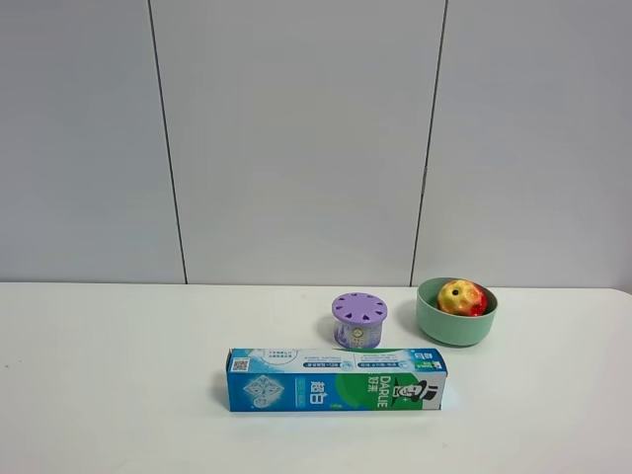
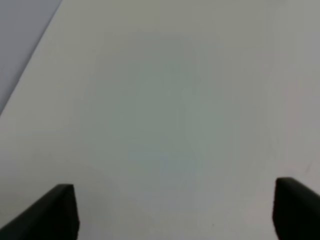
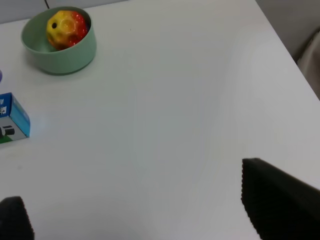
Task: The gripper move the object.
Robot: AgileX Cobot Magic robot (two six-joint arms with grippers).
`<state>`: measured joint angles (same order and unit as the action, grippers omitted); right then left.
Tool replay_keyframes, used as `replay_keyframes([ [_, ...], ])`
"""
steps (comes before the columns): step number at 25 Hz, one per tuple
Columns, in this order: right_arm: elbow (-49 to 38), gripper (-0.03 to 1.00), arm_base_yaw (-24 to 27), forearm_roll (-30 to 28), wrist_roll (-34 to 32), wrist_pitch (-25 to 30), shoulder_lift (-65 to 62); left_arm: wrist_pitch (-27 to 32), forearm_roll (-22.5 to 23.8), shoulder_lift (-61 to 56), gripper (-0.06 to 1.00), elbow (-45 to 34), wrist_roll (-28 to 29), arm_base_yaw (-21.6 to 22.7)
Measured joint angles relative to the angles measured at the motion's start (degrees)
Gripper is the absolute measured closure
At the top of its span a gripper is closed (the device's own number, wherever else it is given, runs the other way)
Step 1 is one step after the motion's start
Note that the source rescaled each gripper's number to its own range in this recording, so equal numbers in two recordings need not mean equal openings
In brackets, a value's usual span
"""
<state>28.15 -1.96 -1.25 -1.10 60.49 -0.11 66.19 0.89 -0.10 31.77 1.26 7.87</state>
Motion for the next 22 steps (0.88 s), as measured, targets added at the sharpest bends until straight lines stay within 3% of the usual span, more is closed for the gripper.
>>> replay_keyframes([
  [7, 0.00, -0.03, 0.00, 0.00, 0.00, 0.00, 0.00, -5.32, 0.06, -0.28, 0.23, -2.55, 0.00, 0.00],
  [22, 0.00, -0.03, 0.00, 0.00, 0.00, 0.00, 0.00, -5.62, 0.06, -0.28, 0.23, -2.61, 0.00, 0.00],
])
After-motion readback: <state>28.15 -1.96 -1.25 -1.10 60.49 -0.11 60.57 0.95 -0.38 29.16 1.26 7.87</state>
